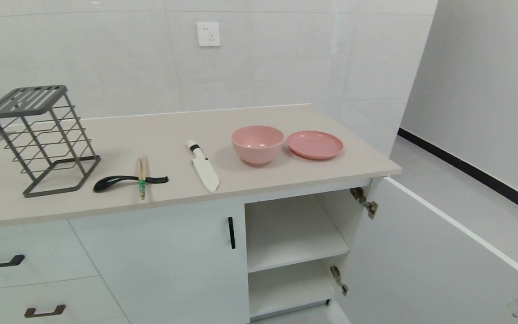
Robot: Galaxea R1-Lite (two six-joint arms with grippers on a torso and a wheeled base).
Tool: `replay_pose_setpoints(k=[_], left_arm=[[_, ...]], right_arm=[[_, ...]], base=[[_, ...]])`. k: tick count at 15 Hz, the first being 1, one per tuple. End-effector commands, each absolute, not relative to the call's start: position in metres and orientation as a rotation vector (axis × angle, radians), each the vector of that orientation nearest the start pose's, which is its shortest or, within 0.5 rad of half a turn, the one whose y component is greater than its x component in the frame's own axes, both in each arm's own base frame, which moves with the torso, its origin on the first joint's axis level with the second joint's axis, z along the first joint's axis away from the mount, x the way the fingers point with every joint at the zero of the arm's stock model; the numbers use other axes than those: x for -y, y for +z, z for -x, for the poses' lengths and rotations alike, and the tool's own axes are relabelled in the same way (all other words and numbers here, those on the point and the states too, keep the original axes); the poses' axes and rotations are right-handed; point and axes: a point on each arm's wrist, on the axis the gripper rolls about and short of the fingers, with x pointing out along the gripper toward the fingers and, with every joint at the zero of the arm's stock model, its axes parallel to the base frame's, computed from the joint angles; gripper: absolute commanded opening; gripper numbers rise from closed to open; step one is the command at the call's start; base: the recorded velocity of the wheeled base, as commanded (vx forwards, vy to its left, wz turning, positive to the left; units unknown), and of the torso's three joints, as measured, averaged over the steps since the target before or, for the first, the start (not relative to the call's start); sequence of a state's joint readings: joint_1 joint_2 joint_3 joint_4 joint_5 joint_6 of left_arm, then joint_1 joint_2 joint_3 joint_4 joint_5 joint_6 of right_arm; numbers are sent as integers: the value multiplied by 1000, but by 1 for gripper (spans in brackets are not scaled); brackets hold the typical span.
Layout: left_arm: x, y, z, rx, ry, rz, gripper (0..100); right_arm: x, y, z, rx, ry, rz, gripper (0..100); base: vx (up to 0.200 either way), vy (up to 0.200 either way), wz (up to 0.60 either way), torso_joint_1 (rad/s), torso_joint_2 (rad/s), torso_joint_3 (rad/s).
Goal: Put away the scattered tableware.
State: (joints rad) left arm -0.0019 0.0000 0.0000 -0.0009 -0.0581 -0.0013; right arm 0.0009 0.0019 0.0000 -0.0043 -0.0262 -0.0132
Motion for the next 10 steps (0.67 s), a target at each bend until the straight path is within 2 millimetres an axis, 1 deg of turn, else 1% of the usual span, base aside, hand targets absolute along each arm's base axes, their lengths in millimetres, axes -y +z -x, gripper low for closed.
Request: replay_pose_setpoints(k=[1, 5, 8, 10], left_arm=[[1, 76, 23, 0, -60, 3, 100], [1, 76, 23, 1, -54, 20, 100], [1, 76, 23, 0, -58, 15, 100], [1, 76, 23, -1, -57, 18, 100]], right_arm=[[1, 76, 23, 3, -25, 14, 100], [1, 76, 23, 3, -23, 15, 100], [1, 76, 23, 3, -23, 14, 100], [1, 76, 23, 3, -23, 14, 100]], base=[[0, 0, 0, 0, 0, 0], [0, 0, 0, 0, 0, 0], [200, 0, 0, 1, 6, -1], [0, 0, 0, 0, 0, 0]])
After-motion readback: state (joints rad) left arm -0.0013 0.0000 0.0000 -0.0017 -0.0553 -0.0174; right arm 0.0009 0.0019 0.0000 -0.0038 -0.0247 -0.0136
